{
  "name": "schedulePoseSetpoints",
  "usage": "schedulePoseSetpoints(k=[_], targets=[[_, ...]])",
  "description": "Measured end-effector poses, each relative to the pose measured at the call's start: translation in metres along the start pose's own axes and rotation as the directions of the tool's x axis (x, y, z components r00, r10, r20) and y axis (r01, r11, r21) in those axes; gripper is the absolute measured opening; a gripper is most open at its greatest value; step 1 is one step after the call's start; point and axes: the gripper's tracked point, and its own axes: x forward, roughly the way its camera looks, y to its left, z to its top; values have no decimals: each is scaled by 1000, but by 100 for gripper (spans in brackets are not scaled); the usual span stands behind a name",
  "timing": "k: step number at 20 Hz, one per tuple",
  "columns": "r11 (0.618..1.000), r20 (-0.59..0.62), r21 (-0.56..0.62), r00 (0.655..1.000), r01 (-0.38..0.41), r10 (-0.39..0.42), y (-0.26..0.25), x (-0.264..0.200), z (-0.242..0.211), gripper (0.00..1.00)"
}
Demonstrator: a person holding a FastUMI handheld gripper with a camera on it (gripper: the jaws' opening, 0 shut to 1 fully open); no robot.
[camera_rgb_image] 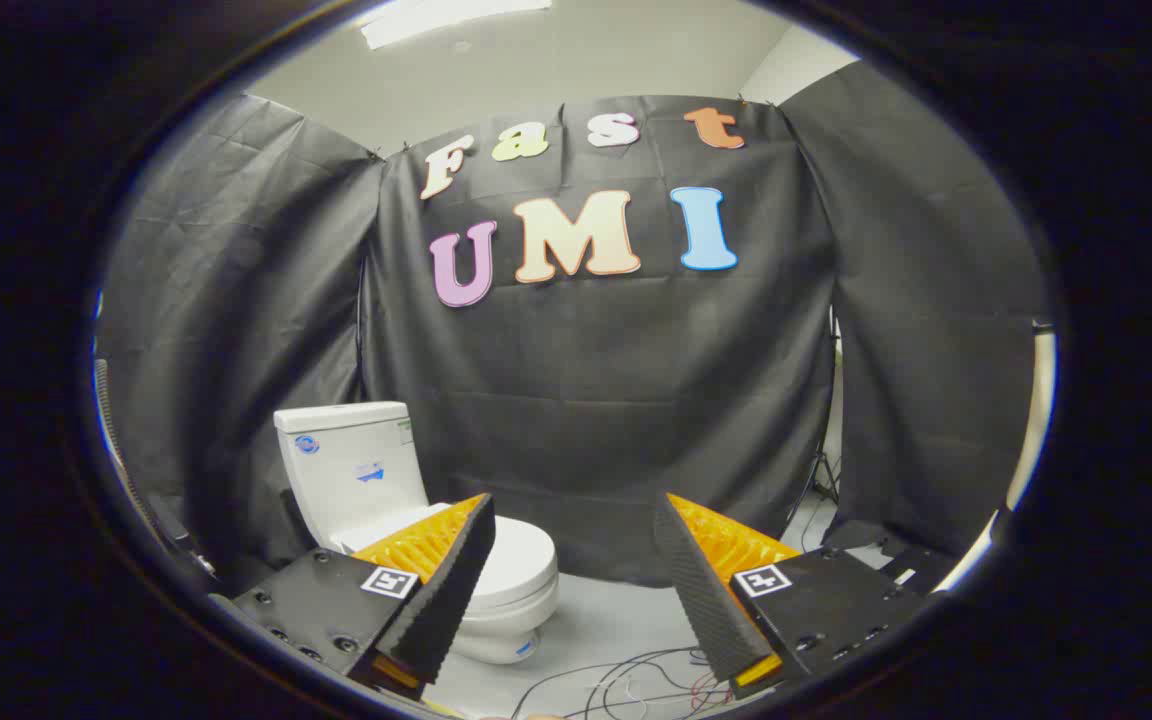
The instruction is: Open the toilet lid.
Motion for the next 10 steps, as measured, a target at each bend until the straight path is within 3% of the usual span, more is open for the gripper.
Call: schedulePoseSetpoints(k=[10], targets=[[1000, -1, 0, 1000, 1, -1, 0, 0, 0, 99]])
